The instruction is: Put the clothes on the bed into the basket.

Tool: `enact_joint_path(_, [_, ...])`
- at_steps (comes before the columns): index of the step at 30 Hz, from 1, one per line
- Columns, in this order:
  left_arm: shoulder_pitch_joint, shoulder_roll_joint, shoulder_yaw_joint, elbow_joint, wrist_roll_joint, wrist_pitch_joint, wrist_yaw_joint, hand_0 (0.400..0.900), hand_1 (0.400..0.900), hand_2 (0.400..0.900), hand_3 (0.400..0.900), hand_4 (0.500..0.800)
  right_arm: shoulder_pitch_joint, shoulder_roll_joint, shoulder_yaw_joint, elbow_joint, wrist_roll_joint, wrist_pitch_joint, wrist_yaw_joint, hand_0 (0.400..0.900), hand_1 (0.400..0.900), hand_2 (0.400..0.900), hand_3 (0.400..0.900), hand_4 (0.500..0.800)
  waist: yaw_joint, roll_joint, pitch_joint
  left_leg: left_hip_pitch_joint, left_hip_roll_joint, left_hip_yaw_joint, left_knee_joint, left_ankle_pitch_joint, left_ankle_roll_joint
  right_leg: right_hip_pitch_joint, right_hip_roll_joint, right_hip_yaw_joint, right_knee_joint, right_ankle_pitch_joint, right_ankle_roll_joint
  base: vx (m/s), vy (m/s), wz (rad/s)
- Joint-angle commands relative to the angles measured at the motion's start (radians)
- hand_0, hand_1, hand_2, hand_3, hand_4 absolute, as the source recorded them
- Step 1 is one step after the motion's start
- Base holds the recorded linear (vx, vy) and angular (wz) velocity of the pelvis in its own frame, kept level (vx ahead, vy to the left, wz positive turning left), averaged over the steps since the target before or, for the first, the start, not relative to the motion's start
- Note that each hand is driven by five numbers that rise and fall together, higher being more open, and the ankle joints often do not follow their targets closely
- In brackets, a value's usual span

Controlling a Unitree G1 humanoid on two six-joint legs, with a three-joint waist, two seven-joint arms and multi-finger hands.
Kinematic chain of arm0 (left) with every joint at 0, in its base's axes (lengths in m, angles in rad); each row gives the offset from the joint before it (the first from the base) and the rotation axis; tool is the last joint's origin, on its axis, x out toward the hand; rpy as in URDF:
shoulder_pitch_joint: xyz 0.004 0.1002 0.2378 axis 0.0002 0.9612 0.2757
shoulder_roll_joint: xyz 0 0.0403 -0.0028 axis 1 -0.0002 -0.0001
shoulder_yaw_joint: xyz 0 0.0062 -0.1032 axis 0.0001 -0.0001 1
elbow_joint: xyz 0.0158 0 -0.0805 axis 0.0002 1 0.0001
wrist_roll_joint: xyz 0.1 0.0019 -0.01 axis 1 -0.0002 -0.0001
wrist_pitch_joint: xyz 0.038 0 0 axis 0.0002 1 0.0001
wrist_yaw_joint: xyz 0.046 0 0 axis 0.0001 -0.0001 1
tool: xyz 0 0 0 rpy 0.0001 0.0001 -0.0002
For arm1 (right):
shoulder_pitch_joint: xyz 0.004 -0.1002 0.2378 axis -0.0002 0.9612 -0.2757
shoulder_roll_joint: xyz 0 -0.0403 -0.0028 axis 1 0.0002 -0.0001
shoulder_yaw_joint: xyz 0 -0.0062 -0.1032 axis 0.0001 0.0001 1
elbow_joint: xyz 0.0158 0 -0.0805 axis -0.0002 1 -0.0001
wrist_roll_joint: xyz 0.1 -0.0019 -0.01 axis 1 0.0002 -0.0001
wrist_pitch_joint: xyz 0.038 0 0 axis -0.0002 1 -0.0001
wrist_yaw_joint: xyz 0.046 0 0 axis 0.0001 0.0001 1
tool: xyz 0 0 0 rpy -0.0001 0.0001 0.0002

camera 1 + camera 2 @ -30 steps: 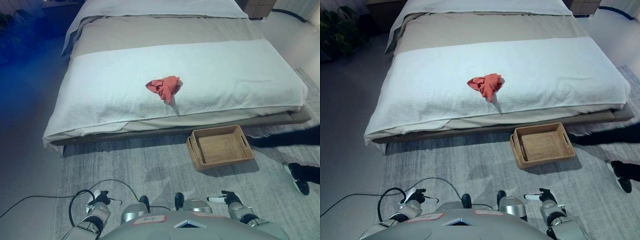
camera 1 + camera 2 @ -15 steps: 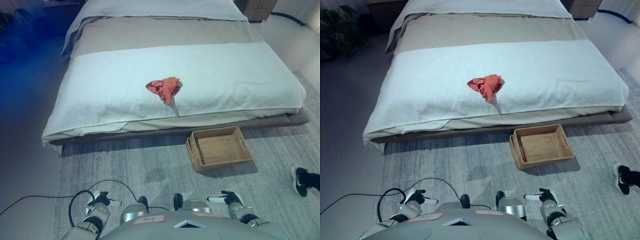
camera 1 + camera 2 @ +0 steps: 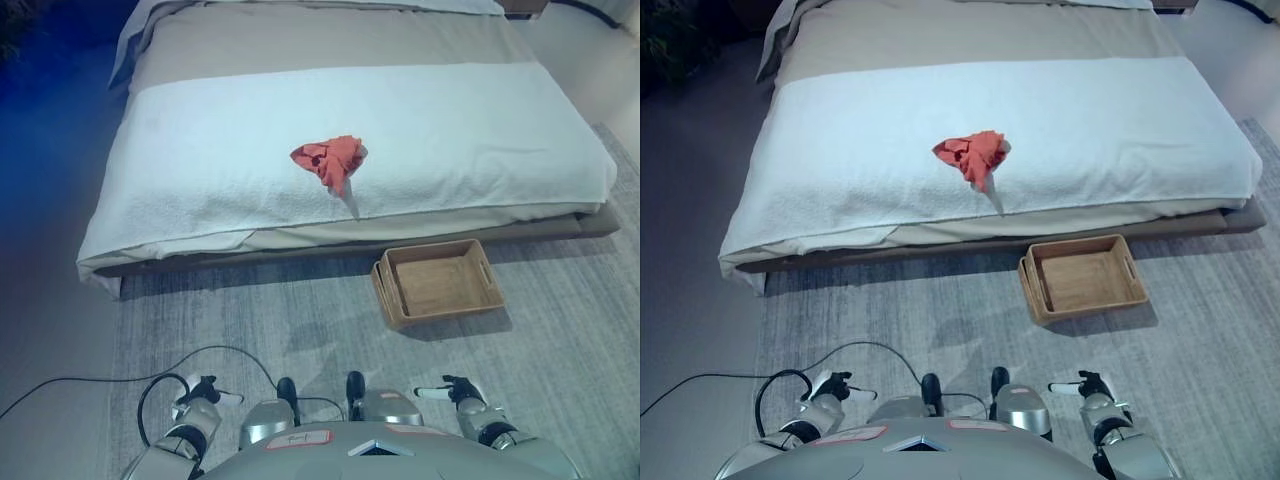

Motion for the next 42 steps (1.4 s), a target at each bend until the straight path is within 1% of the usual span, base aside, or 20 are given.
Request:
enact_joint_path(1, [-0.04, 0.063, -0.005, 0.011, 0.003, 0.008, 0.038, 0.9, 0.9, 0.9, 0.9, 0.8, -0.023, -0.044, -0.012, 0.015, 0.039, -0.008, -0.023, 0.9, 0.9, 0.9, 0.9, 0.8, -0.014, -0.004, 0.038, 0.054, -0.119, -0.039, 0.051, -0.104, 0.081, -0.155, -0.013, 0.106, 0.403, 0.006, 0.007, 0.21, 0.131, 0.32])
enact_joint_path(3, [-0.04, 0.061, -0.003, 0.016, 0.003, 0.01, 0.037, 0.9, 0.9, 0.9, 0.9, 0.8, -0.016, -0.043, -0.023, 0.015, 0.052, -0.008, -0.026, 0.9, 0.9, 0.9, 0.9, 0.8, -0.033, 0.006, 0.041, 0.092, -0.12, -0.056, 0.045, -0.12, 0.079, -0.215, 0.033, 0.113, 0.383, -0.027, 0.001, 0.29, 0.075, 0.27])
enact_joint_path(5, [-0.046, 0.057, -0.003, 0.018, 0.01, 0.01, 0.036, 0.9, 0.9, 0.9, 0.9, 0.8, -0.01, -0.047, -0.032, 0.019, 0.057, -0.008, -0.028, 0.9, 0.9, 0.9, 0.9, 0.8, -0.049, 0.014, 0.038, 0.147, -0.123, -0.071, 0.033, -0.141, 0.067, -0.237, 0.047, 0.086, 0.236, -0.025, 0.008, 0.37, 0.021, 0.31])
enact_joint_path(7, [-0.054, 0.05, -0.001, 0.031, 0.018, 0.006, 0.031, 0.9, 0.9, 0.9, 0.9, 0.8, -0.007, -0.052, -0.039, 0.018, 0.054, -0.008, -0.031, 0.9, 0.9, 0.9, 0.9, 0.8, -0.067, 0.013, 0.032, 0.22, -0.133, -0.086, 0.008, -0.157, 0.045, -0.235, 0.063, 0.04, -0.067, 0.059, 0.045, 0.49, -0.041, 0.28])
enact_joint_path(9, [-0.064, 0.046, 0.0, 0.036, 0.03, 0.005, 0.025, 0.9, 0.9, 0.9, 0.9, 0.8, 0.0, -0.053, -0.046, 0.015, 0.051, -0.006, -0.029, 0.9, 0.9, 0.9, 0.9, 0.8, -0.087, 0.002, 0.025, 0.263, -0.144, -0.101, 0.004, -0.171, 0.02, -0.253, 0.09, 0.039, -0.245, 0.121, 0.074, 0.51, -0.083, 0.41])
enact_joint_path(11, [-0.065, 0.045, -0.008, 0.032, 0.046, 0.003, 0.016, 0.9, 0.9, 0.9, 0.9, 0.8, 0.01, -0.058, -0.048, 0.014, 0.051, -0.004, -0.028, 0.9, 0.9, 0.9, 0.9, 0.8, -0.109, 0.006, 0.017, 0.295, -0.132, -0.12, 0.004, -0.17, 0.001, -0.241, 0.117, 0.061, -0.316, 0.141, 0.07, 0.51, -0.111, 0.52])
enact_joint_path(15, [-0.051, 0.028, -0.018, 0.026, 0.047, 0.004, 0.018, 0.9, 0.9, 0.9, 0.9, 0.8, 0.032, -0.073, -0.046, 0.026, 0.052, -0.008, -0.02, 0.9, 0.9, 0.9, 0.9, 0.8, -0.129, 0.028, -0.023, 0.306, -0.104, -0.145, 0.132, -0.085, -0.046, -0.171, 0.166, 0.106, -0.26, 0.158, 0.019, 0.57, -0.189, 0.37])
enact_joint_path(17, [-0.052, 0.025, -0.021, 0.021, 0.039, 0.002, 0.021, 0.9, 0.9, 0.9, 0.9, 0.8, 0.028, -0.08, -0.044, 0.026, 0.056, -0.011, -0.023, 0.9, 0.9, 0.9, 0.9, 0.8, -0.128, 0.042, -0.027, 0.246, -0.1, -0.141, 0.31, 0.047, -0.097, -0.127, 0.178, 0.101, -0.237, 0.133, -0.01, 0.5, -0.194, 0.35])
enact_joint_path(19, [-0.06, 0.024, -0.037, 0.007, 0.039, 0.001, 0.024, 0.9, 0.9, 0.9, 0.9, 0.8, 0.014, -0.094, -0.045, 0.011, 0.068, -0.018, -0.028, 0.9, 0.9, 0.9, 0.9, 0.8, -0.125, 0.038, -0.015, 0.106, -0.086, -0.11, 0.631, 0.176, -0.159, -0.048, 0.171, 0.098, -0.239, 0.086, -0.049, 0.46, -0.217, 0.23])
enact_joint_path(21, [-0.067, 0.027, -0.043, -0.001, 0.033, 0.0, 0.031, 0.9, 0.9, 0.9, 0.9, 0.8, -0.007, -0.099, -0.039, -0.015, 0.083, -0.026, -0.035, 0.9, 0.9, 0.9, 0.9, 0.8, -0.1, 0.017, 0.013, -0.013, -0.087, -0.079, 0.861, 0.175, -0.148, 0.028, 0.168, 0.123, -0.251, 0.055, -0.078, 0.39, -0.245, -0.15])
enact_joint_path(22, [-0.069, 0.027, -0.049, -0.006, 0.031, -0.002, 0.038, 0.9, 0.9, 0.9, 0.9, 0.8, -0.021, -0.1, -0.032, -0.031, 0.085, -0.028, -0.038, 0.9, 0.9, 0.9, 0.9, 0.8, -0.079, 0.006, 0.029, -0.07, -0.089, -0.059, 0.917, 0.138, -0.123, 0.06, 0.163, 0.136, -0.255, 0.044, -0.084, 0.37, -0.244, -0.31])
enact_joint_path(23, [-0.069, 0.028, -0.049, -0.009, 0.025, -0.001, 0.045, 0.9, 0.9, 0.9, 0.9, 0.8, -0.032, -0.101, -0.023, -0.043, 0.087, -0.03, -0.042, 0.9, 0.9, 0.9, 0.9, 0.8, -0.067, -0.009, 0.038, -0.115, -0.058, -0.025, 0.944, 0.11, -0.091, 0.082, 0.158, 0.141, -0.254, 0.038, -0.091, 0.36, -0.232, -0.36])
enact_joint_path(27, [-0.035, 0.029, -0.03, 0.002, 0.002, 0.0, 0.067, 0.9, 0.9, 0.9, 0.9, 0.8, -0.039, -0.086, 0.003, -0.067, 0.092, -0.042, -0.05, 0.9, 0.9, 0.9, 0.9, 0.8, -0.017, -0.058, 0.044, -0.265, 0.016, 0.049, 0.709, 0.023, -0.039, 0.155, 0.127, 0.167, -0.237, -0.017, -0.091, 0.4, -0.125, -0.4])
enact_joint_path(31, [-0.018, 0.025, -0.016, 0.019, 0.005, 0.005, 0.072, 0.9, 0.9, 0.9, 0.9, 0.8, -0.03, -0.078, 0.013, -0.061, 0.08, -0.045, -0.045, 0.9, 0.9, 0.9, 0.9, 0.8, -0.014, -0.038, 0.037, -0.219, 0.082, 0.043, 0.056, 0.166, -0.081, 0.243, 0.114, 0.186, -0.247, -0.092, -0.066, 0.5, 0.078, -0.17])
enact_joint_path(34, [-0.003, 0.016, -0.002, 0.037, 0.015, 0.007, 0.066, 0.9, 0.9, 0.9, 0.9, 0.8, -0.02, -0.083, 0.006, -0.044, 0.071, -0.043, -0.041, 0.9, 0.9, 0.9, 0.9, 0.8, -0.024, -0.016, 0.022, -0.325, 0.112, 0.041, 0.004, 0.143, -0.121, 0.295, 0.095, 0.202, -0.237, -0.132, -0.053, 0.54, 0.145, -0.34])
enact_joint_path(35, [0.007, 0.014, -0.002, 0.04, 0.019, 0.006, 0.063, 0.9, 0.9, 0.9, 0.9, 0.8, -0.012, -0.082, 0.003, -0.042, 0.067, -0.042, -0.037, 0.9, 0.9, 0.9, 0.9, 0.8, -0.025, -0.01, 0.013, -0.337, 0.12, 0.066, 0.004, 0.147, -0.133, 0.321, 0.085, 0.207, -0.239, -0.146, -0.046, 0.66, 0.198, -0.45])
enact_joint_path(37, [0.023, 0.015, 0.003, 0.047, 0.026, 0.007, 0.056, 0.9, 0.9, 0.9, 0.9, 0.8, 0.0, -0.079, 0.005, -0.041, 0.056, -0.036, -0.027, 0.9, 0.9, 0.9, 0.9, 0.8, -0.013, -0.001, -0.009, -0.306, 0.111, 0.098, 0.004, 0.173, -0.125, 0.377, 0.064, 0.228, -0.242, -0.178, -0.038, 0.69, 0.236, -0.59])
enact_joint_path(38, [0.025, 0.019, 0.011, 0.047, 0.015, 0.005, 0.059, 0.9, 0.9, 0.9, 0.9, 0.8, 0.0, -0.074, 0.009, -0.039, 0.053, -0.035, -0.023, 0.9, 0.9, 0.9, 0.9, 0.8, -0.002, 0.005, -0.021, -0.312, 0.1, 0.059, 0.004, 0.208, -0.126, 0.383, 0.053, 0.23, -0.231, -0.193, -0.037, 0.61, 0.244, -0.71])
enact_joint_path(40, [0.025, 0.031, 0.017, 0.055, 0.005, 0.003, 0.062, 0.9, 0.9, 0.9, 0.9, 0.8, -0.008, -0.067, 0.013, -0.042, 0.054, -0.038, -0.023, 0.9, 0.9, 0.9, 0.9, 0.8, 0.018, -0.011, -0.054, -0.297, 0.076, 0.036, 0.004, 0.226, -0.115, 0.374, 0.023, 0.248, -0.192, -0.185, -0.013, 0.63, 0.253, -0.49])
enact_joint_path(42, [0.025, 0.038, 0.016, 0.064, 0.0, 0.006, 0.062, 0.9, 0.9, 0.9, 0.9, 0.8, -0.007, -0.065, 0.016, -0.06, 0.055, -0.04, -0.022, 0.9, 0.9, 0.9, 0.9, 0.8, 0.037, -0.037, -0.071, -0.256, 0.028, 0.043, 0.004, 0.202, -0.078, 0.349, -0.015, 0.249, -0.066, -0.077, 0.024, 0.63, 0.245, -0.07])
